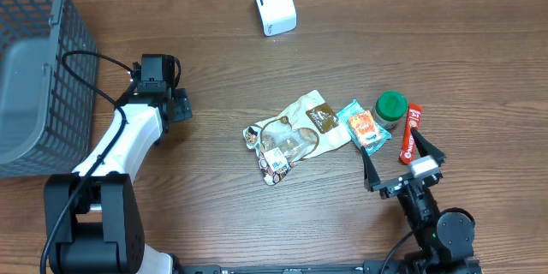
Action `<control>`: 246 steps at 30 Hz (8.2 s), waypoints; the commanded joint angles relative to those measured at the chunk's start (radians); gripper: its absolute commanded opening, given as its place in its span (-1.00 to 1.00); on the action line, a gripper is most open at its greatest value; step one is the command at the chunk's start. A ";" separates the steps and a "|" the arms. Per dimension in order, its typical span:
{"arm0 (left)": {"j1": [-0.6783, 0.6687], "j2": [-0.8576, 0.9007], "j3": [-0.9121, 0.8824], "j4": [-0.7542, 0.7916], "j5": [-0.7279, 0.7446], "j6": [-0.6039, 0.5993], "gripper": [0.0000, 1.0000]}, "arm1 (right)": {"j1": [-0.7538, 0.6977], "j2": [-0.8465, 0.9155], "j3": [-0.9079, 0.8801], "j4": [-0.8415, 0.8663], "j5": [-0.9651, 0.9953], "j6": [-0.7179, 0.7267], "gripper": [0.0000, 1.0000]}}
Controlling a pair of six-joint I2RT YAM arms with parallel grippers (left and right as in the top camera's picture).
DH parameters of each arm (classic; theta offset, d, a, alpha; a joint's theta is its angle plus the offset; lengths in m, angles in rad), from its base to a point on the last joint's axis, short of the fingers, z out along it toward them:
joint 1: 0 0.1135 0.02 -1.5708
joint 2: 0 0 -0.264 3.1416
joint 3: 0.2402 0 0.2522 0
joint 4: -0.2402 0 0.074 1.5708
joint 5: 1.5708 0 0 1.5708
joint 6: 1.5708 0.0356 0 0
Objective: Scan the item barcode
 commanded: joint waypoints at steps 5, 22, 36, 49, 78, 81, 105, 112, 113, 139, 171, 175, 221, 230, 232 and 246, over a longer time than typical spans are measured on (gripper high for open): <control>0.005 0.008 0.018 0.001 -0.013 0.011 1.00 | -0.004 -0.012 -0.011 -0.063 0.052 0.090 1.00; 0.005 0.008 0.018 0.001 -0.013 0.011 0.99 | -0.004 -0.012 -0.011 -0.073 0.060 0.089 1.00; 0.005 0.008 0.018 0.001 -0.013 0.011 0.99 | -0.003 -0.012 -0.011 -0.073 0.060 0.089 1.00; 0.005 0.008 0.018 0.001 -0.013 0.011 0.99 | -0.003 -0.012 -0.011 -0.073 0.060 0.089 1.00; 0.005 0.008 0.018 0.001 -0.013 0.011 0.99 | -0.003 -0.012 -0.011 -0.073 0.060 0.089 1.00; 0.005 0.008 0.018 0.001 -0.013 0.011 0.99 | -0.003 -0.012 -0.011 -0.073 0.060 0.089 1.00; 0.005 0.008 0.018 0.001 -0.013 0.011 0.99 | -0.003 -0.012 -0.011 -0.073 0.060 0.089 1.00; 0.005 0.008 0.018 0.001 -0.013 0.011 0.99 | -0.003 -0.012 -0.011 -0.073 0.060 0.089 1.00; 0.005 0.008 0.018 0.001 -0.013 0.011 1.00 | -0.003 -0.012 -0.011 -0.073 0.060 0.089 1.00; -0.023 -0.566 0.018 0.001 -0.013 0.011 0.99 | -0.003 -0.012 -0.011 -0.073 0.060 0.089 1.00; -0.023 -1.163 0.003 -0.571 -0.031 0.033 1.00 | -0.003 -0.012 -0.011 -0.073 0.060 0.089 1.00; -0.023 -1.262 -0.041 -0.530 -0.007 0.033 0.99 | -0.003 -0.012 -0.011 -0.073 0.060 0.089 1.00; -0.020 -1.688 -1.025 0.471 0.383 0.182 0.99 | -0.003 -0.012 -0.011 -0.073 0.060 0.089 1.00; -0.021 -1.688 -1.025 0.423 0.377 0.255 0.99 | -0.003 -0.012 -0.011 -0.073 0.060 0.089 1.00; -0.021 -1.688 -1.025 0.423 0.379 0.255 0.99 | -0.003 -0.012 -0.011 -0.073 0.060 0.089 1.00; -0.021 -1.687 -1.025 0.423 0.379 0.255 1.00 | -0.003 -0.012 -0.011 -0.073 0.060 0.089 1.00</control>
